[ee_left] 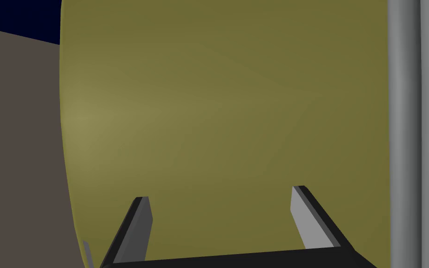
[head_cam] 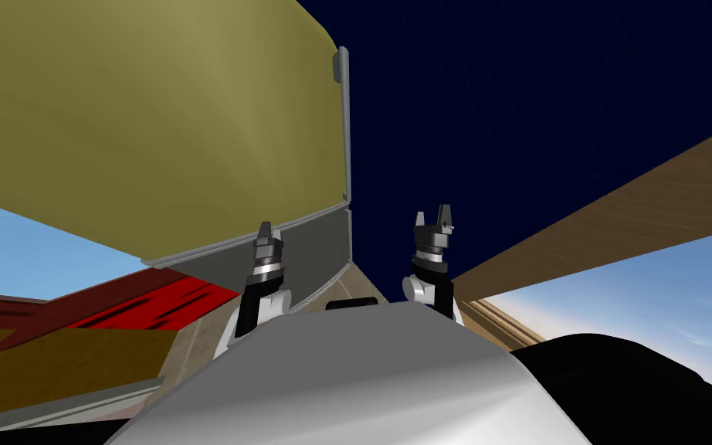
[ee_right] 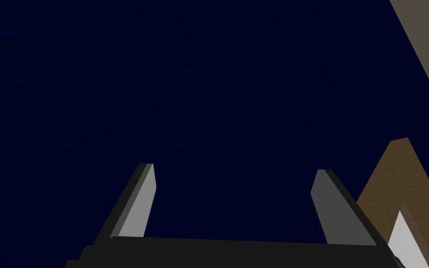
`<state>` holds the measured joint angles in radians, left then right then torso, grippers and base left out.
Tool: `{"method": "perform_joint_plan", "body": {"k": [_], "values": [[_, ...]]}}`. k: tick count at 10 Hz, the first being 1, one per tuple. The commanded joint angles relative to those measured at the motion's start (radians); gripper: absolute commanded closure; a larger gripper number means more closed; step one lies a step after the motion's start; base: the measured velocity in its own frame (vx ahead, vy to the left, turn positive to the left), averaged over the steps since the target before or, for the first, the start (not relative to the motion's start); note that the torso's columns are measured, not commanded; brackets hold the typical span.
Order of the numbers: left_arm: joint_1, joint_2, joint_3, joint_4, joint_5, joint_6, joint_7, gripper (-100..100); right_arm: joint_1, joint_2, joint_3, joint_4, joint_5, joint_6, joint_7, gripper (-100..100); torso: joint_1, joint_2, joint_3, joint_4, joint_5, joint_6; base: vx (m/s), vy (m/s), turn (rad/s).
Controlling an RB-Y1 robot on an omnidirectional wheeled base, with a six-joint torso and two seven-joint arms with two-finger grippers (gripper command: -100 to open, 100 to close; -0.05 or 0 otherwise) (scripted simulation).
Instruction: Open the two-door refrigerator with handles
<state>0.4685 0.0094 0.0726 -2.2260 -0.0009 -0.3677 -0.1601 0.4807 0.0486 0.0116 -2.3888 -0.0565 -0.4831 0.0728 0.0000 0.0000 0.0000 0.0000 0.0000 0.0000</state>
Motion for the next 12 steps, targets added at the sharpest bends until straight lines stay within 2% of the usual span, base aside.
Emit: {"method": "perform_joint_plan", "body": {"k": [1, 9, 10, 12], "values": [[0.0, 0.0, 0.0, 0.0, 0.0, 0.0, 0.0, 0, 0.0, 0.0, 0.0, 0.0, 0.0, 0.0, 0.0, 0, 0.0, 0.04, -0.082, 0.041, 0.0, 0.0, 0.0, 0.0, 0.0], [0.0, 0.0, 0.0, 0.0, 0.0, 0.0, 0.0, 0, 0.0, 0.0, 0.0, 0.0, 0.0, 0.0, 0.0, 0, 0.0, 0.618, -1.234, 0.617, 0.0, 0.0, 0.0, 0.0, 0.0], [-0.016, 0.035, 0.003, 0.011, 0.0, 0.01, -0.006, -100, 0.0, 0.0, 0.0, 0.0, 0.0, 0.0, 0.0, 0, 0.0, 0.691, -1.382, 0.691, 0.0, 0.0, 0.002, 0.005, -0.071], [-0.055, 0.079, 0.008, 0.039, -0.002, 0.034, -0.022, -100, 0.0, 0.0, 0.0, 0.0, 0.0, 0.0, 0.0, 0, 0.001, 0.735, -1.47, 0.734, 0.0, 0.0, -0.011, 0.019, -0.114]]}}
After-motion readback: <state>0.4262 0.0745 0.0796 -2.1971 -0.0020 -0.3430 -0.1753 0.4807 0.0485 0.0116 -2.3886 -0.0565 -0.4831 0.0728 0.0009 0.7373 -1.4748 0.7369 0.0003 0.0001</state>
